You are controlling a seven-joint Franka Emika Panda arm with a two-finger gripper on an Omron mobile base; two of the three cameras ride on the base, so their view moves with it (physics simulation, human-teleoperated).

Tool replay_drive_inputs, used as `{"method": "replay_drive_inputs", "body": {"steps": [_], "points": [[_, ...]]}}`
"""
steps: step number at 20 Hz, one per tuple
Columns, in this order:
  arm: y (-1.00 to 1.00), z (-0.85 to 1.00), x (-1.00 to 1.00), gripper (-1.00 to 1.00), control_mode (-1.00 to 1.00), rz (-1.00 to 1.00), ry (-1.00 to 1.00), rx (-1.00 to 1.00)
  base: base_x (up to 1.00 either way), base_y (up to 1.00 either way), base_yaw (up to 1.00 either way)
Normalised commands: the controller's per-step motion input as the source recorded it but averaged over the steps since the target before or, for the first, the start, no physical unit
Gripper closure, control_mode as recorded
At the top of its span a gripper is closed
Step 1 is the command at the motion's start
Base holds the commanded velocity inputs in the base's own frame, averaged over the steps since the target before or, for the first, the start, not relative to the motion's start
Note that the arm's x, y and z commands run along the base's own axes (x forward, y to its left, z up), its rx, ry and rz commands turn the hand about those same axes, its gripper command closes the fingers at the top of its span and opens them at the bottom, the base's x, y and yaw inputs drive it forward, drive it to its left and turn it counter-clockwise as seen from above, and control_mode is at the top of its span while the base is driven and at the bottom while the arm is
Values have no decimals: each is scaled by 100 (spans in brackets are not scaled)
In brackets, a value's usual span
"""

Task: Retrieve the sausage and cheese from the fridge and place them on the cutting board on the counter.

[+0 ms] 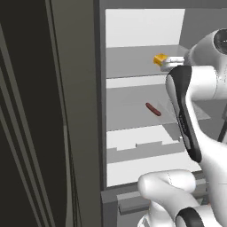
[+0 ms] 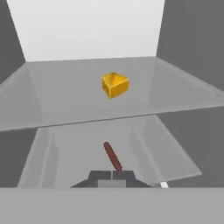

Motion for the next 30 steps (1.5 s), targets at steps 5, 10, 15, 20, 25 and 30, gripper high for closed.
{"method": "replay_drive_inputs", "body": {"steps": [5,10,15,20,25,30], "points": [[-1,-16,69,100,-100,-1,9,4,0,0,0],[-3,-42,54,100,-100,-5,0,-3,0,0,0],[-1,7,4,100,-100,-8,-3,-5,0,0,0],[0,13,17,-100,-100,-1,-1,0,0,0,0],[-5,0,30,-100,-100,0,0,0,0,0,0],[-21,0,18,-100,-100,0,0,-1,0,0,0]]}}
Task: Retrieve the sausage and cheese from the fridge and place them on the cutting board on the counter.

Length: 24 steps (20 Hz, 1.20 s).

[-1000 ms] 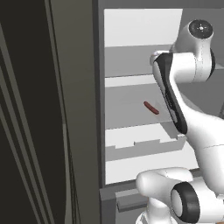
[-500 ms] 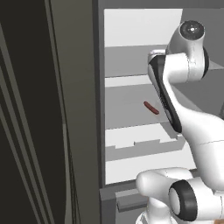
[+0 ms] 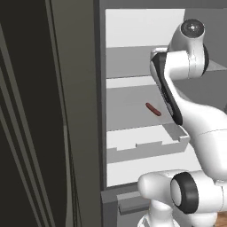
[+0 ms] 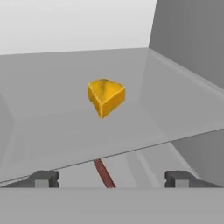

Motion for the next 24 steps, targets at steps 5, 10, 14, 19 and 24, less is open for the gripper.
{"method": "replay_drive_inputs", "body": {"steps": [5,10,14,19,24], "points": [[-11,3,38,-100,-100,0,0,0,0,0,0],[-11,0,58,-100,-100,0,0,2,0,0,0],[-20,0,51,-100,-100,0,0,1,0,0,0],[-15,0,54,-100,-100,0,4,3,0,0,0],[-3,0,56,-100,-100,0,11,5,0,0,0]]}}
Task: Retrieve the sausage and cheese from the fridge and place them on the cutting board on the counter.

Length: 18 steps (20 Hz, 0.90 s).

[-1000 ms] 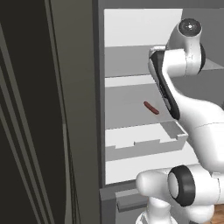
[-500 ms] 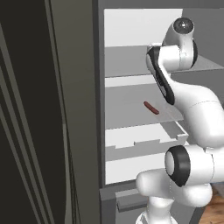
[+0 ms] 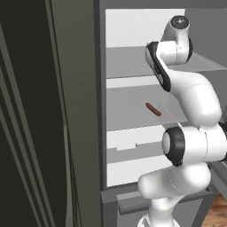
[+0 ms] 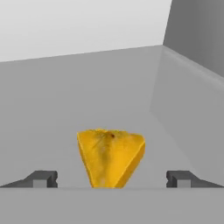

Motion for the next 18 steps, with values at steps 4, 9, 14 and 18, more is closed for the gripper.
{"method": "replay_drive_inputs", "body": {"steps": [4,9,14,18], "points": [[-4,0,36,-100,-100,0,7,4,0,0,0],[-13,-8,11,-100,-100,0,2,0,0,0,0],[-2,-30,0,-100,-100,0,2,0,0,0,0],[0,-36,0,-100,-100,0,1,0,0,0,0]]}}
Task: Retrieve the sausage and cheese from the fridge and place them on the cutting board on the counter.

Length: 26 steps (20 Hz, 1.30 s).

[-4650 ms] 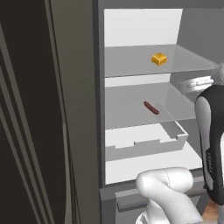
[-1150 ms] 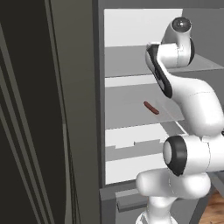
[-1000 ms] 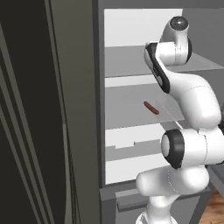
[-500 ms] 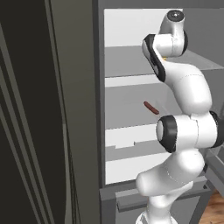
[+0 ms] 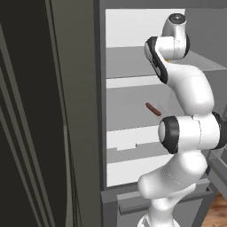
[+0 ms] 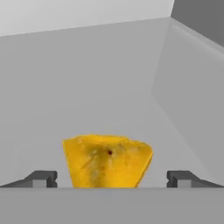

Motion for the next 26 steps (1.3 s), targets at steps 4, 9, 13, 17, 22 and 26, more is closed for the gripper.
{"method": "replay_drive_inputs", "body": {"steps": [4,9,13,17,22,26], "points": [[-5,-18,10,-100,-100,0,1,0,0,0,0],[-4,-19,18,-100,-100,0,4,0,0,0,0],[0,-22,4,-100,-100,0,5,0,0,0,0],[0,-21,0,100,-100,0,3,0,0,0,0],[0,-10,0,100,-100,0,2,0,0,0,0],[-4,-41,0,100,-100,0,-1,1,0,0,0]]}}
